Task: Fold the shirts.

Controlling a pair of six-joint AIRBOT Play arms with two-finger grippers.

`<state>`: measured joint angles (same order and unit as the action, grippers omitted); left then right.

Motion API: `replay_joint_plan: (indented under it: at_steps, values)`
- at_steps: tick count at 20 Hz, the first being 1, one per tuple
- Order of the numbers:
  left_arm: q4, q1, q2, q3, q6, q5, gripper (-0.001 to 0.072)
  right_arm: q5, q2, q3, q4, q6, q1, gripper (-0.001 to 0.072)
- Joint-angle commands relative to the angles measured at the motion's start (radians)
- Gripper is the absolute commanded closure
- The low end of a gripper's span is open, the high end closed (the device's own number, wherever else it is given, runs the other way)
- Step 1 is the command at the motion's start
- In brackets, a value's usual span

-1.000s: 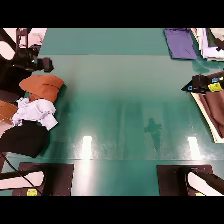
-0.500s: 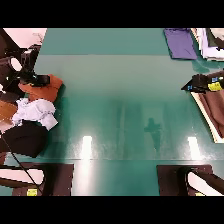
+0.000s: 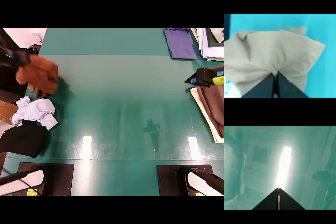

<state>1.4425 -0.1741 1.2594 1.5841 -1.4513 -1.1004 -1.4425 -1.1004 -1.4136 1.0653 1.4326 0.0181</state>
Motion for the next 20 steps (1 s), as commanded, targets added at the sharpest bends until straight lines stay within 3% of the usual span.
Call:
replay_joint_plan:
  at_steps: [1, 7, 14, 16, 17, 18, 20]
  values:
    - [-0.224, 0.005, -0.182, 0.118, 0.084, -0.102, 0.0683, 0.045, 0.0, -0.121, 0.0, -0.001, 0.0, 0.0694]
    - [-0.289, 0.325, -0.24, 0.13, 0.108, -0.205, 0.0683, 0.061, 0.0, -0.302, 0.0, -0.001, 0.001, 0.0694]
    - [-0.289, 0.665, -0.01, 0.036, 0.108, -0.216, 0.0674, -0.031, 0.0, -0.35, 0.0, -0.001, 0.0, 0.0694]
    - [-0.289, 0.708, 0.07, 0.035, 0.108, -0.217, 0.0023, -0.069, 0.0, -0.35, 0.0, -0.001, 0.0, 0.0694]
    - [-0.288, 0.712, 0.093, 0.035, 0.105, -0.222, -0.0008, -0.087, 0.001, -0.35, 0.0, -0.001, 0.0, 0.0693]
    - [-0.268, 0.706, 0.097, 0.035, 0.111, -0.223, 0.0072, -0.1, 0.0, -0.35, 0.0, -0.001, 0.001, 0.0694]
    - [-0.22, 0.664, 0.086, 0.036, 0.124, -0.21, 0.009, -0.114, 0.0, -0.35, 0.0, -0.001, 0.001, 0.0694]
